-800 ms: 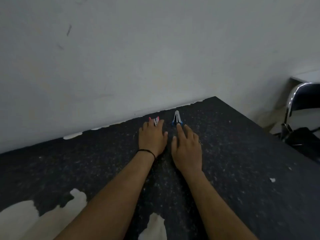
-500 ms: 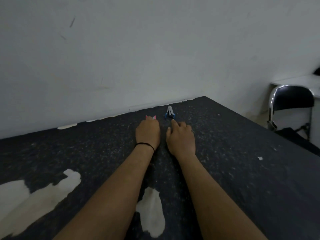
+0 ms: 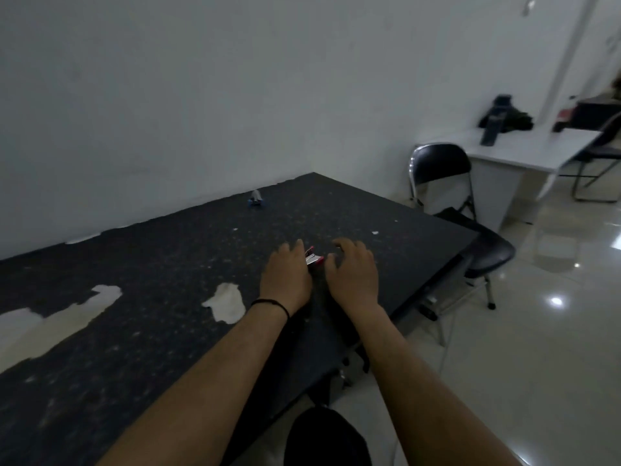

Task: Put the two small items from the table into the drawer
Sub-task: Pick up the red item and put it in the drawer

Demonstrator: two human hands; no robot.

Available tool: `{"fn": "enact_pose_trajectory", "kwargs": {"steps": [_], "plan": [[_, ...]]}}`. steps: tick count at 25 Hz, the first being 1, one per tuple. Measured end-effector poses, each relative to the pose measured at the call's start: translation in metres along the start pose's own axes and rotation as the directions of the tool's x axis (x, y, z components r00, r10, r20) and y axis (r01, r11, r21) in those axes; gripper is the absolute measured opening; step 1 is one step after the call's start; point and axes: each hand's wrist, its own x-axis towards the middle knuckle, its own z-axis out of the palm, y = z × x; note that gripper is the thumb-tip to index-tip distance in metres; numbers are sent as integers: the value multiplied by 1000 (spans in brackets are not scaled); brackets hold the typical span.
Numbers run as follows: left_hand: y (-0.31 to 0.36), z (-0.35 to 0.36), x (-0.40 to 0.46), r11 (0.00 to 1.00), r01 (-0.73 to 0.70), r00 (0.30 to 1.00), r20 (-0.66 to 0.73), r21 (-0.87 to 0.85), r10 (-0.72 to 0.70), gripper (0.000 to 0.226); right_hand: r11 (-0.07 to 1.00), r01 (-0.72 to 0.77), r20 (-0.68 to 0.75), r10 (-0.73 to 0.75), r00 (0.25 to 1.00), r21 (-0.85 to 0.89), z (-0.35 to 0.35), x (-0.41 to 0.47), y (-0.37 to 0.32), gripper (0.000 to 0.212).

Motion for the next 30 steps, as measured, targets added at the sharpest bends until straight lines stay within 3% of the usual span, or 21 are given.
{"fn": "enact_pose_trajectory", "kwargs": {"steps": [3, 5, 8, 12, 18, 21, 26, 30], "plan": [[55, 27, -19, 991, -118, 993, -20, -61, 117, 59, 993, -117, -169, 118, 979, 14, -49, -19, 43, 31], [102, 52, -32, 969, -241, 971, -17, -62, 240, 56, 971, -232, -294, 237, 926, 50, -84, -36, 87, 33], [128, 68, -42, 940, -338, 941, -39, -54, 336, 51, 903, -389, -272, 427, 862, 182, -90, -49, 114, 41], [142, 82, -41, 902, -433, 901, -42, 9, 433, 50, 807, -564, -73, 582, 810, 177, -74, -46, 139, 36], [133, 90, -41, 867, -497, 866, -47, 46, 499, 48, 770, -591, -67, 620, 782, 241, -58, -44, 149, 29], [132, 89, -40, 875, -484, 873, -54, 16, 485, 49, 699, -600, -26, 660, 751, 390, -68, -48, 161, 26], [133, 90, -43, 822, -556, 822, -62, 127, 566, 50, 625, -610, -179, 755, 630, 487, -84, -67, 176, 24], [139, 87, -40, 777, -599, 789, -20, 195, 614, 45, 515, -658, -170, 840, 515, 550, -93, -88, 192, 30]]}}
